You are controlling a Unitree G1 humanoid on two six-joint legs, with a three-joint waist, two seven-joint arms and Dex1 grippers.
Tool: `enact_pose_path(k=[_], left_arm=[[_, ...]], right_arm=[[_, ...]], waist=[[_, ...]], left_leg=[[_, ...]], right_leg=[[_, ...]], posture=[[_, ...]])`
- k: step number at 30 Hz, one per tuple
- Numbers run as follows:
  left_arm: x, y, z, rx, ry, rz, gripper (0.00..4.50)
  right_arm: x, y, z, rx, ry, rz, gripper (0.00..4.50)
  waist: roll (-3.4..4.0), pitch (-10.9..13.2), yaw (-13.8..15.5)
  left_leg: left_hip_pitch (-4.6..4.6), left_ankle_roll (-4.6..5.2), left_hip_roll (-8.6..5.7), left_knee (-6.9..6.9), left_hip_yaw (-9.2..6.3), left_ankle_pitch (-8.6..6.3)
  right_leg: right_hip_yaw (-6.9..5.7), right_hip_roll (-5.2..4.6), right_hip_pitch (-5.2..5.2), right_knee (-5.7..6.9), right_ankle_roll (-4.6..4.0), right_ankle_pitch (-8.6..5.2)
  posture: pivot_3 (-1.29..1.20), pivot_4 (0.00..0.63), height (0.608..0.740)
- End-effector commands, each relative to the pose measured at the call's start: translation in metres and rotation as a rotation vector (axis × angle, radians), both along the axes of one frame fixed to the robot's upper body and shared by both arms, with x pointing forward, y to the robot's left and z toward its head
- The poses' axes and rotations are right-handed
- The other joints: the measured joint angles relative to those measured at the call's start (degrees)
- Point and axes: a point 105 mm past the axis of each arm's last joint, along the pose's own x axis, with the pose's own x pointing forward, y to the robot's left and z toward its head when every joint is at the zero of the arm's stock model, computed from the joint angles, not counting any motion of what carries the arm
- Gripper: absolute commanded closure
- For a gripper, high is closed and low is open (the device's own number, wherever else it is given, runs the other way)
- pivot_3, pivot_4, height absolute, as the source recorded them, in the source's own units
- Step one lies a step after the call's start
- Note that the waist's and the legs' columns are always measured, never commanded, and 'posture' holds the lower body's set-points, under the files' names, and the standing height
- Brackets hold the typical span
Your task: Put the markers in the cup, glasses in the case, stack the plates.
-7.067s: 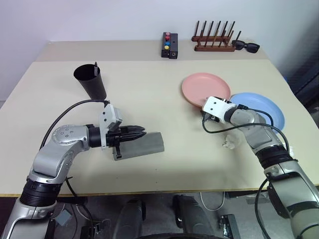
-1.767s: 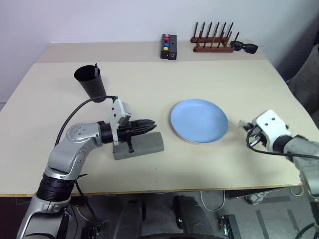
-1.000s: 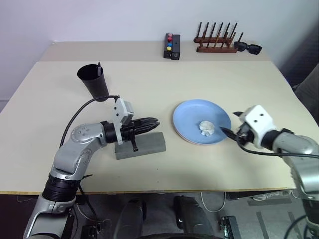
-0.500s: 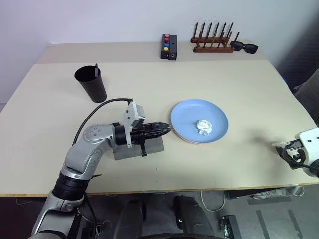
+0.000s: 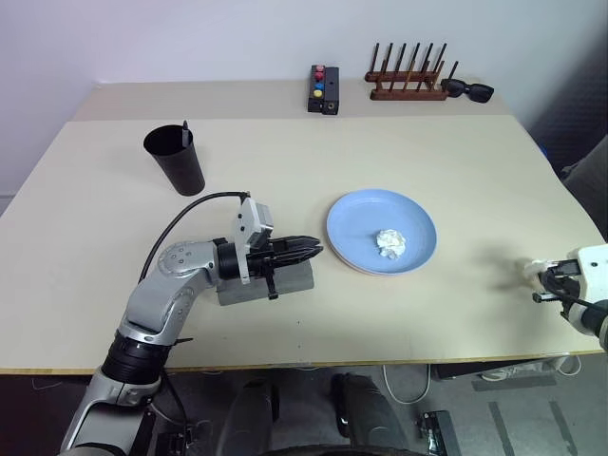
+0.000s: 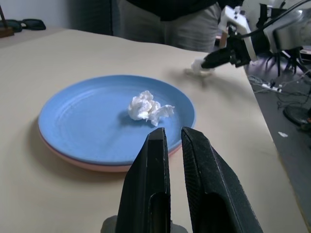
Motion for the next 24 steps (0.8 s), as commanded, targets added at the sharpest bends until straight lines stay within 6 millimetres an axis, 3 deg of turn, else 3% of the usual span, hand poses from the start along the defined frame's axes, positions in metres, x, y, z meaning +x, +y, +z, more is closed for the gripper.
enact_pose_path(k=[1, 3, 6, 11, 15, 18, 22, 24], left_arm=[[0.005, 0.009, 0.008, 0.000, -0.051, 0.049, 4.04], [0.011, 0.019, 0.009, 0.011, -0.054, 0.094, 4.04], [0.018, 0.034, 0.013, 0.030, -0.065, 0.153, 4.04], [0.020, 0.045, 0.020, 0.046, -0.087, 0.196, 4.04], [0.017, 0.045, 0.023, 0.042, -0.092, 0.208, 4.04], [0.016, 0.043, 0.025, 0.037, -0.091, 0.219, 4.04], [0.015, 0.041, 0.027, 0.033, -0.087, 0.229, 4.04], [0.015, 0.042, 0.027, 0.034, -0.085, 0.231, 4.04]], right_arm=[[0.025, 0.059, 0.054, -0.039, -0.205, 0.271, 4.44], [0.031, 0.105, 0.073, -0.007, -0.269, 0.460, 4.44], [0.035, 0.157, 0.077, 0.018, -0.261, 0.658, 4.44], [0.047, 0.196, 0.054, 0.029, -0.182, 0.774, 4.44], [0.052, 0.207, 0.041, 0.031, -0.142, 0.808, 4.44], [0.052, 0.209, 0.034, 0.015, -0.118, 0.824, 3.42], [0.053, 0.199, 0.038, -0.026, -0.134, 0.807, 1.44], [0.050, 0.195, 0.041, -0.031, -0.148, 0.810, 1.44]], waist=[[0.02, 0.0, -0.3], [0.09, 0.0, -0.8], [0.04, 0.0, -1.2], [0.01, 0.0, -0.1], [0.01, 0.0, 0.5], [0.00, 0.0, 0.2], [0.01, 0.0, 0.1], [0.01, 0.0, 0.1]], left_leg=[[0.00, 0.00, 0.00, 0.00, 0.00, 0.00], [0.01, 0.00, 0.06, -0.01, 0.05, 0.00], [0.02, 0.00, 0.12, -0.03, -0.11, 0.00], [-0.14, 0.00, 0.07, -0.06, -0.16, 0.00], [-0.22, 0.00, 0.03, -0.04, -0.13, 0.00], [-0.22, 0.00, 0.02, -0.04, -0.12, 0.00], [-0.19, 0.00, 0.02, -0.05, -0.14, 0.00], [-0.19, 0.00, 0.02, -0.05, -0.14, 0.00]], right_leg=[[0.00, 0.01, 0.00, 0.00, 0.00, 0.00], [0.02, 0.05, -0.04, 0.01, 0.01, 0.01], [-0.04, 0.14, -0.03, 0.05, 0.03, 0.01], [-0.12, 0.01, -0.12, -0.03, 0.05, 0.00], [-0.10, -0.14, -0.17, -0.05, 0.05, -0.01], [-0.10, -0.14, -0.16, -0.06, 0.06, -0.01], [-0.11, -0.05, -0.20, 0.02, 0.07, 0.00], [-0.11, -0.03, -0.21, 0.04, 0.08, 0.01]], posture=[[0.00, 0.150, 0.735], [0.00, 0.150, 0.735], [0.00, 0.150, 0.735], [0.00, 0.150, 0.735], [0.00, 0.150, 0.735], [0.00, 0.150, 0.735], [0.00, 0.150, 0.735], [0.00, 0.150, 0.735]])
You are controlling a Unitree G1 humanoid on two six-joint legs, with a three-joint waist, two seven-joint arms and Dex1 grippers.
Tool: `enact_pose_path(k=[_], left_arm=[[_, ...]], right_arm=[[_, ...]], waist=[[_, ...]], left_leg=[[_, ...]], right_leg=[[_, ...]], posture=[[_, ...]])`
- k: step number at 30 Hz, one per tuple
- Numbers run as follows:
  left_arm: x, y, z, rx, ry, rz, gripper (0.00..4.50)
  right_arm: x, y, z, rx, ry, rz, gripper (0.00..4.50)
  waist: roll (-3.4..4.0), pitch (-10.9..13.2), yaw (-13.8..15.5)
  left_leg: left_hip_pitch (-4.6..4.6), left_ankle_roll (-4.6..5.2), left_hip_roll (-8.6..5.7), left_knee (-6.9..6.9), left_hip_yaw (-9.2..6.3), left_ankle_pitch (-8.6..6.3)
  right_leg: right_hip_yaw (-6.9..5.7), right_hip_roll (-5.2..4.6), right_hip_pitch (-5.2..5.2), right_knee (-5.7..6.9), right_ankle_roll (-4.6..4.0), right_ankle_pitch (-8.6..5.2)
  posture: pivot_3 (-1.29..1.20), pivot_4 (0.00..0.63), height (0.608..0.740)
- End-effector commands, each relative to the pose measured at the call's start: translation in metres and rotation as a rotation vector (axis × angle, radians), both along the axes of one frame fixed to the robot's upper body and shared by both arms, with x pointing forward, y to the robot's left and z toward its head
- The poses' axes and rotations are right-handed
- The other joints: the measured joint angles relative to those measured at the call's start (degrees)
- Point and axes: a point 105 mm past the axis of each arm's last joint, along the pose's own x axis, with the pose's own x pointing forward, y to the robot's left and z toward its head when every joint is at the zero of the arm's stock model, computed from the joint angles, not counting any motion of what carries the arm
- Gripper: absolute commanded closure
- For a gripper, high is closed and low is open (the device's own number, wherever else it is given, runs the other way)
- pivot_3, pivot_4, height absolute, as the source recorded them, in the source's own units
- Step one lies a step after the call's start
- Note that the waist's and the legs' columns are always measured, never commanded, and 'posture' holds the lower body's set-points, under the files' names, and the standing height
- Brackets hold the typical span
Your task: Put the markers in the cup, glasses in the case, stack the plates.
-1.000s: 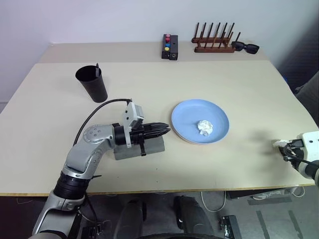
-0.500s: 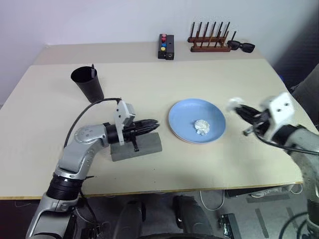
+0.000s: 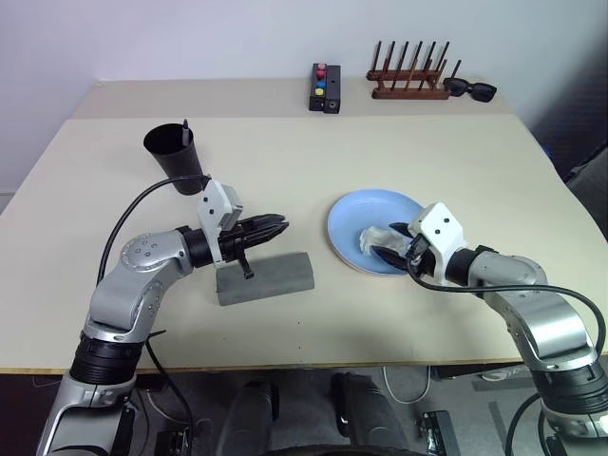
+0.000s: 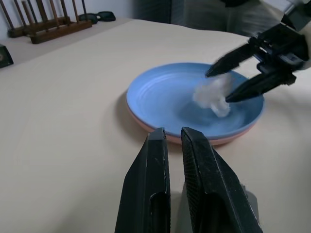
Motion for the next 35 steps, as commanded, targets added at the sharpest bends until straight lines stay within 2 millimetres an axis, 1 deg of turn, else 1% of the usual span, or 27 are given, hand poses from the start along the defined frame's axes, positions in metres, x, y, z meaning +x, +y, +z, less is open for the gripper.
enact_pose_path(k=[1, 5, 7, 9, 11, 13, 15, 18, 20, 22, 24, 27, 29, 31, 35], left_arm=[[-0.003, 0.000, 0.011, -0.015, -0.036, -0.005, 4.04], [0.000, 0.007, 0.012, -0.002, -0.039, 0.015, 4.04], [0.002, 0.017, 0.011, 0.024, -0.039, 0.037, 4.04], [0.003, 0.030, 0.010, 0.047, -0.035, 0.072, 4.04], [0.004, 0.047, 0.009, 0.065, -0.030, 0.126, 4.04], [0.004, 0.060, 0.008, 0.075, -0.028, 0.177, 4.04], [0.001, 0.078, 0.006, 0.080, -0.030, 0.238, 4.04], [-0.005, 0.096, 0.000, 0.084, -0.025, 0.314, 4.04], [-0.007, 0.107, -0.003, 0.081, -0.024, 0.373, 4.04], [-0.009, 0.115, -0.007, 0.080, -0.017, 0.408, 4.04], [-0.012, 0.119, -0.012, 0.085, -0.012, 0.430, 4.04], [-0.015, 0.134, -0.017, 0.084, -0.008, 0.477, 4.04], [-0.015, 0.139, -0.020, 0.085, -0.010, 0.498, 4.04], [-0.015, 0.142, -0.021, 0.082, -0.016, 0.511, 4.04], [-0.016, 0.140, -0.021, 0.074, -0.024, 0.516, 4.04]], right_arm=[[-0.003, -0.011, 0.019, -0.006, -0.083, 0.003, 1.44], [-0.011, -0.025, 0.030, 0.018, -0.108, -0.003, 1.44], [-0.019, -0.039, 0.035, 0.038, -0.111, -0.025, 1.44], [-0.027, -0.057, 0.039, 0.061, -0.109, -0.057, 1.44], [-0.036, -0.073, 0.040, 0.095, -0.098, -0.089, 1.44], [-0.043, -0.089, 0.040, 0.098, -0.091, -0.119, 1.44], [-0.049, -0.103, 0.037, 0.104, -0.075, -0.154, 1.44], [-0.053, -0.118, 0.035, 0.120, -0.057, -0.181, 1.44], [-0.051, -0.126, 0.034, 0.129, -0.061, -0.202, 1.44], [-0.047, -0.130, 0.033, 0.138, -0.062, -0.214, 1.44], [-0.044, -0.134, 0.030, 0.138, -0.059, -0.221, 1.44], [-0.040, -0.130, 0.028, 0.147, -0.053, -0.214, 1.44], [-0.037, -0.127, 0.027, 0.145, -0.049, -0.205, 1.44], [-0.034, -0.123, 0.028, 0.143, -0.048, -0.192, 1.44], [-0.027, -0.119, 0.031, 0.140, -0.053, -0.177, 1.44]], waist=[[0.00, 0.0, 0.0], [0.00, 0.0, 0.1], [0.00, 0.0, 0.1], [0.00, 0.0, 0.1], [0.00, 0.0, 0.1], [0.00, 0.0, 0.0], [0.00, 0.0, -0.1], [0.00, 0.0, -0.2], [0.00, 0.0, -0.1], [0.00, 0.0, -0.1], [0.00, 0.0, 0.0], [0.00, 0.0, 0.0], [0.00, 0.0, 0.0], [0.00, 0.0, 0.0], [0.00, 0.0, 0.0]], left_leg=[[0.00, 0.00, 0.00, 0.00, 0.01, 0.00], [-0.01, 0.00, -0.01, 0.00, 0.02, 0.00], [-0.01, 0.00, -0.01, 0.00, 0.02, 0.00], [-0.01, 0.00, -0.01, -0.01, 0.01, 0.00], [-0.01, 0.00, 0.00, -0.01, 0.02, 0.00], [0.01, 0.01, 0.03, -0.02, 0.05, 0.00], [0.02, 0.00, 0.05, -0.02, 0.08, 0.00], [0.06, 0.01, 0.08, -0.02, 0.14, 0.00], [0.06, 0.00, 0.12, -0.02, 0.16, 0.00], [0.06, 0.01, 0.12, 0.00, 0.16, 0.00], [0.06, 0.00, 0.13, 0.00, 0.17, 0.00], [0.06, 0.00, 0.12, 0.00, 0.18, 0.00], [0.06, 0.00, 0.12, -0.01, 0.17, 0.00], [0.07, 0.00, 0.12, -0.01, 0.17, 0.00], [0.06, 0.00, 0.13, 0.00, 0.19, 0.00]], right_leg=[[0.00, 0.00, 0.00, 0.00, 0.01, 0.01], [0.00, -0.02, 0.00, -0.01, 0.01, 0.00], [0.00, -0.02, 0.01, -0.02, 0.01, 0.00], [0.00, -0.01, 0.01, -0.02, 0.01, 0.00], [0.00, -0.01, 0.01, -0.02, 0.00, -0.01], [0.01, -0.01, 0.01, -0.02, 0.00, -0.01], [0.01, 0.00, 0.01, -0.02, -0.01, -0.01], [0.04, -0.01, 0.02, -0.02, -0.04, -0.02], [0.05, -0.01, 0.02, -0.02, -0.05, -0.02], [0.06, -0.01, 0.02, -0.03, -0.06, -0.03], [0.07, -0.02, 0.02, -0.03, -0.06, -0.03], [0.07, -0.03, 0.02, -0.03, -0.06, -0.03], [0.07, -0.02, 0.01, -0.03, -0.06, -0.03], [0.07, -0.01, 0.01, -0.02, -0.07, -0.03], [0.07, -0.03, 0.01, -0.03, -0.07, -0.02]], posture=[[0.00, 0.150, 0.735], [0.00, 0.150, 0.735], [0.00, 0.150, 0.735], [0.00, 0.150, 0.735], [0.00, 0.150, 0.735], [0.00, 0.150, 0.735], [0.00, 0.150, 0.735], [0.00, 0.150, 0.735], [0.00, 0.150, 0.735], [0.00, 0.150, 0.735], [0.00, 0.150, 0.735], [0.00, 0.150, 0.735], [0.00, 0.150, 0.735], [0.00, 0.150, 0.735], [0.00, 0.150, 0.735]])
